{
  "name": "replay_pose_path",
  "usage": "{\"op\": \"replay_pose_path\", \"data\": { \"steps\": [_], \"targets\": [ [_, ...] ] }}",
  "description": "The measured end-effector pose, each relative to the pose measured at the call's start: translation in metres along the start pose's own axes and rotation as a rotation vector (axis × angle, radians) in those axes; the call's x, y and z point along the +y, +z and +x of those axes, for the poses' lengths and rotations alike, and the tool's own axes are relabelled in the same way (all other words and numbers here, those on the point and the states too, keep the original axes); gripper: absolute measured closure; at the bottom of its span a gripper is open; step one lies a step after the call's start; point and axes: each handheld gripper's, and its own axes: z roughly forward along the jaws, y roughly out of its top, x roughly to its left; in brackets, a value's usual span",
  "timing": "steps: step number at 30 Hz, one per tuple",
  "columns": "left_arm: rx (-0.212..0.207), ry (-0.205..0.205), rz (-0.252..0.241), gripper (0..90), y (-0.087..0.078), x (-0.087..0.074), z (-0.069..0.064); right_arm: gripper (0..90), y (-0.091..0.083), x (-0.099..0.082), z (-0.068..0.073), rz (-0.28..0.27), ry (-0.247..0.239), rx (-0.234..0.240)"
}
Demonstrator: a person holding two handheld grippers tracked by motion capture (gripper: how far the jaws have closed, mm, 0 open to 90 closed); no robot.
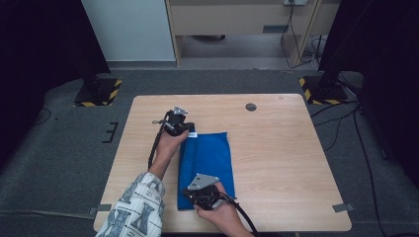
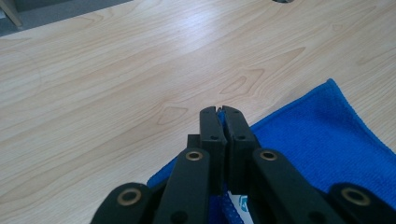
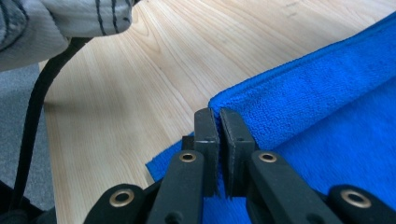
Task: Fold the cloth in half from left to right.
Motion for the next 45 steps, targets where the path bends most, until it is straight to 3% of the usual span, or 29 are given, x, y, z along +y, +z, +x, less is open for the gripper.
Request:
{"op": "replay_pose_path", "data": {
  "steps": [11, 16, 27, 31, 45],
  "targets": [
    [-0.029, -0.019, -0.019, 87.4, 0.002, 0.004, -0.01, 86.4, -0.016, -0.004, -0.005, -0.007, 0.013, -0.02],
    [-0.049, -0.007, -0.022, 87.2, 0.003, 0.007, -0.021, 86.4, -0.022, -0.006, -0.004, 0.001, 0.006, -0.024],
    [-0.06, -0.013, -0.011, 86.9, 0.016, 0.01, -0.03, 86.4, -0.035, -0.017, -0.015, 0.012, 0.021, -0.049],
    [-0.082, -0.022, -0.012, 86.6, 0.019, 0.009, -0.032, 86.4, -0.038, -0.019, -0.016, 0.016, 0.027, -0.056],
    [-0.08, -0.006, -0.017, 86.5, 0.02, 0.015, -0.044, 86.3, -0.052, -0.027, -0.023, 0.002, 0.045, -0.077]
  ]
}}
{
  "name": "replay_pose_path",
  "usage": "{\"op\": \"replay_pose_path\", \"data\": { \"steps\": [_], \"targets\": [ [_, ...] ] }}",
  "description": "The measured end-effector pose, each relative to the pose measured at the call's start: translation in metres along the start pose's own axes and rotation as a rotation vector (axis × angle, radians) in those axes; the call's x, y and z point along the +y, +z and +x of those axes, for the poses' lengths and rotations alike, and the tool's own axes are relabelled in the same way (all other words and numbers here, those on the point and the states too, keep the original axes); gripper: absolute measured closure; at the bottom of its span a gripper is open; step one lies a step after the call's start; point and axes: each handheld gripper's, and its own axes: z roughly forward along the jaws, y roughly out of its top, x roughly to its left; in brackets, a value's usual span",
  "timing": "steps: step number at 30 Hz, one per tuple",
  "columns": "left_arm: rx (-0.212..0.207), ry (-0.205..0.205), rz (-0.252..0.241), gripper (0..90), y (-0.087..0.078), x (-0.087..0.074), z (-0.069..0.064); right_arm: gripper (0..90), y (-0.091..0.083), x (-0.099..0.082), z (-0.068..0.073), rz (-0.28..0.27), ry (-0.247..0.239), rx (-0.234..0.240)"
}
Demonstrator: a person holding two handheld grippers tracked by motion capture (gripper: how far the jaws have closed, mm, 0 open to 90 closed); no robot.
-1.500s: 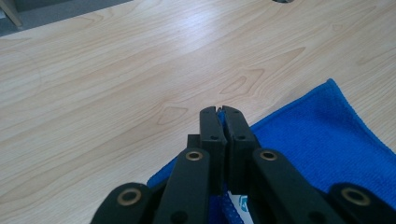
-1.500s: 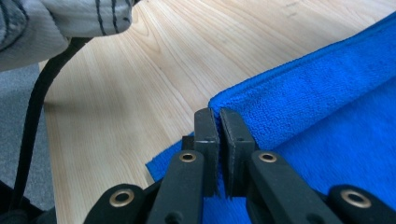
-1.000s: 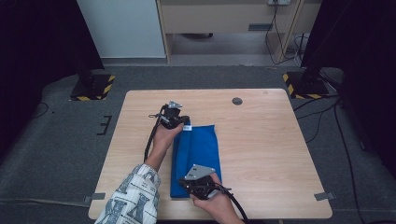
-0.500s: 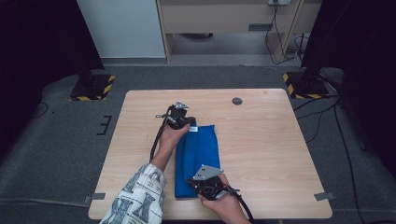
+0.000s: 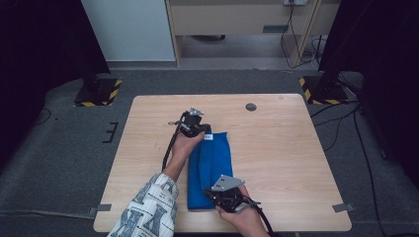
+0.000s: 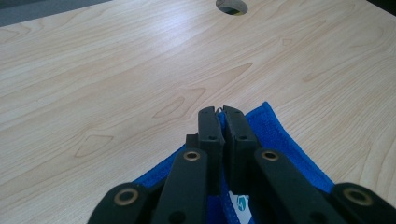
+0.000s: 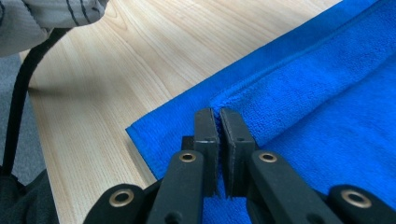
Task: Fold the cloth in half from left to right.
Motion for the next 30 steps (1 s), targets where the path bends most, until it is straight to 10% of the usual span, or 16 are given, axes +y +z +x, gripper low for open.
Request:
{"op": "replay_pose_path", "data": {
  "steps": [30],
  "targets": [
    [-0.014, 0.03, 0.05, 86.5, 0.026, 0.001, -0.022, 85.8, -0.014, -0.013, -0.013, 0.006, 0.036, -0.013]
  ]
}}
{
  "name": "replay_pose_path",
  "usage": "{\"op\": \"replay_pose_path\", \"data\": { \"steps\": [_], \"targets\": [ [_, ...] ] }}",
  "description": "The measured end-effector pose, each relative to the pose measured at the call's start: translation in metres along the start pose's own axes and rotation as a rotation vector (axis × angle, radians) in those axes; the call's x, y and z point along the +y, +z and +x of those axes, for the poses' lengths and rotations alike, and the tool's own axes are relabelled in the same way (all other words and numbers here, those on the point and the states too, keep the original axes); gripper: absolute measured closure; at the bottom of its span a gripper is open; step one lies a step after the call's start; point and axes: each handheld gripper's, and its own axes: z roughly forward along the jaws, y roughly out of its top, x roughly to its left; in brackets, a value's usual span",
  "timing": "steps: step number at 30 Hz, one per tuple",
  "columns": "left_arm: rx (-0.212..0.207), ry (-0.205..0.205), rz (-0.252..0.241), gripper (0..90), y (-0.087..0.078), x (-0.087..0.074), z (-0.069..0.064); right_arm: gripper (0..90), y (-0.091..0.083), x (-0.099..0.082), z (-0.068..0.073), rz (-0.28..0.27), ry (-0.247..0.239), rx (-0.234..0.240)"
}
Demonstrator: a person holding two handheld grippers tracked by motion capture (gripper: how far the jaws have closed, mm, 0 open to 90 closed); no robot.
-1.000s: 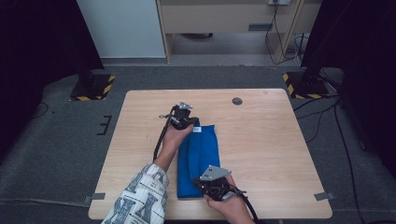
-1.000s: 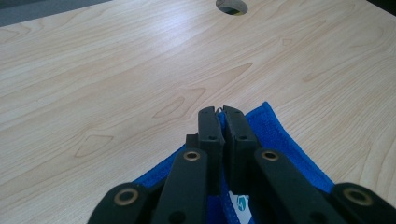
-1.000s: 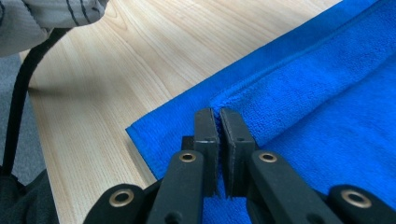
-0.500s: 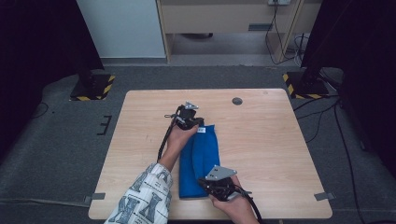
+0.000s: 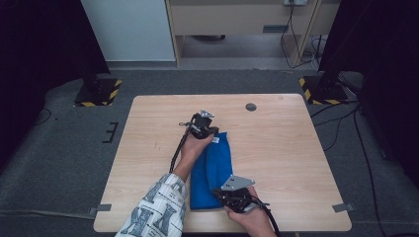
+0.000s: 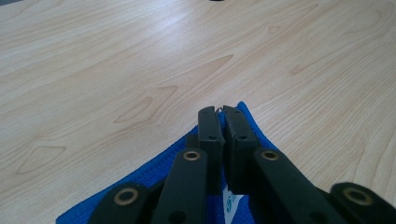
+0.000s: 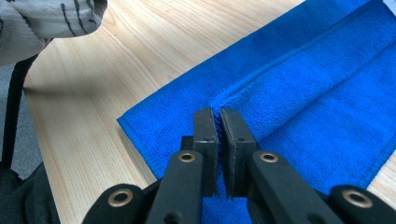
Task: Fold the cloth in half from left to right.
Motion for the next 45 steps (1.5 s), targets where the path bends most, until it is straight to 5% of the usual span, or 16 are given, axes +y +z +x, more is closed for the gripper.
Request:
{"op": "replay_pose_path", "data": {
  "steps": [32, 38, 45],
  "targets": [
    [0.031, -0.04, 0.001, 87.9, 0.012, 0.001, -0.004, 84.1, -0.008, -0.014, -0.009, 0.036, 0.053, 0.001],
    [0.004, -0.062, -0.012, 78.8, 0.014, 0.002, -0.008, 66.3, -0.012, -0.018, -0.015, 0.04, 0.085, -0.039],
    [-0.019, -0.093, -0.032, 74.2, 0.014, 0.004, -0.011, 56.4, -0.015, -0.022, -0.02, 0.062, 0.108, -0.058]
  ]
}}
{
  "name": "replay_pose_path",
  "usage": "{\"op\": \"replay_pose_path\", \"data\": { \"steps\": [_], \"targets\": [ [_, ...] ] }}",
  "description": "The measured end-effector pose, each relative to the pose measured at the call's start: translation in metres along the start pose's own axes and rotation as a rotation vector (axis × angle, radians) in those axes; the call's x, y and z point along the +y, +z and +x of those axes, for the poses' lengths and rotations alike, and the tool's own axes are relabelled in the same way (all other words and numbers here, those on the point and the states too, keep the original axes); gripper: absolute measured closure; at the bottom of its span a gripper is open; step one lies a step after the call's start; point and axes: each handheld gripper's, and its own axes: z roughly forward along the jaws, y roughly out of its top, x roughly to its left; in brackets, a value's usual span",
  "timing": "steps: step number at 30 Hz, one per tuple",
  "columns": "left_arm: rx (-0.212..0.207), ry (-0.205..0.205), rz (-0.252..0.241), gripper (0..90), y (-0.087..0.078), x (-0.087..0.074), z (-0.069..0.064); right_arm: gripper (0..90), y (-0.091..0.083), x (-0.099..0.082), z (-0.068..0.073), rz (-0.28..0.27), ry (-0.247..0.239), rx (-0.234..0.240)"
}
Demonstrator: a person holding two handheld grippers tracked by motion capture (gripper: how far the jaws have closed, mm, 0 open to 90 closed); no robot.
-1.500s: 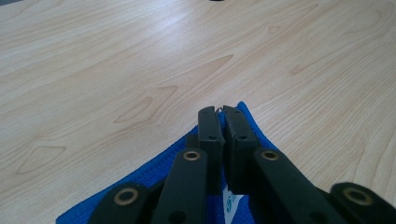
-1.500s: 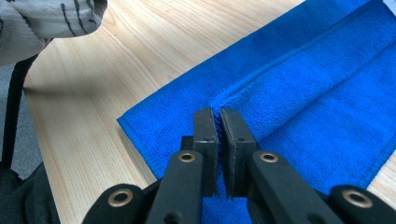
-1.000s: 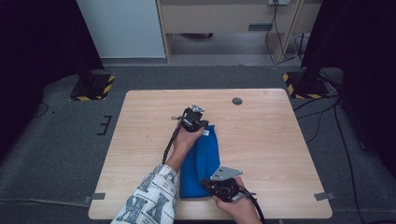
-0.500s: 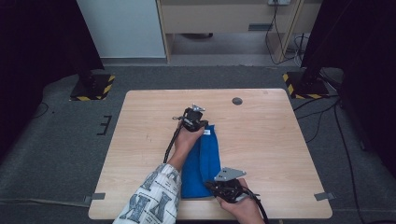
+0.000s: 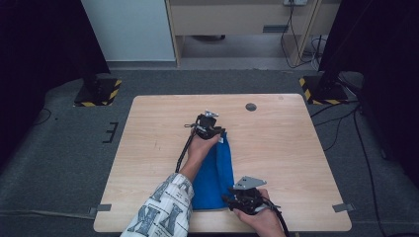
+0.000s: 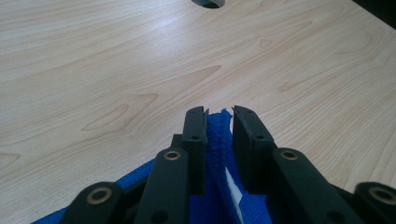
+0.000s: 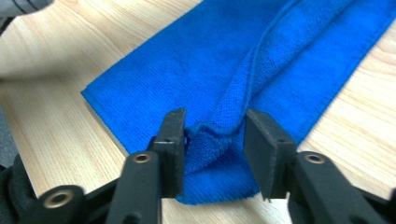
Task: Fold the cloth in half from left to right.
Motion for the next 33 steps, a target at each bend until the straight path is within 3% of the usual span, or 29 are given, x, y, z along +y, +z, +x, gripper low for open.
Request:
{"op": "replay_pose_path", "data": {
  "steps": [8, 11, 16, 22, 33],
  "targets": [
    [0.015, 0.038, -0.012, 63.1, -0.005, 0.0, -0.005, 36.7, -0.001, -0.002, -0.005, 0.012, 0.024, -0.027],
    [0.031, 0.07, -0.017, 57.4, -0.01, -0.001, -0.006, 29.3, 0.002, -0.003, -0.007, 0.011, 0.022, -0.038],
    [0.045, 0.105, -0.007, 46.8, -0.018, -0.004, -0.005, 19.1, 0.005, 0.0, -0.01, -0.017, 0.022, -0.058],
    [0.037, 0.104, 0.005, 31.1, -0.026, -0.014, -0.004, 9.6, 0.008, 0.004, -0.017, -0.04, 0.021, -0.075],
    [0.017, 0.122, 0.042, 14.6, -0.043, -0.033, 0.0, 8.6, 0.014, 0.005, -0.027, -0.035, -0.003, -0.077]
  ]
}}
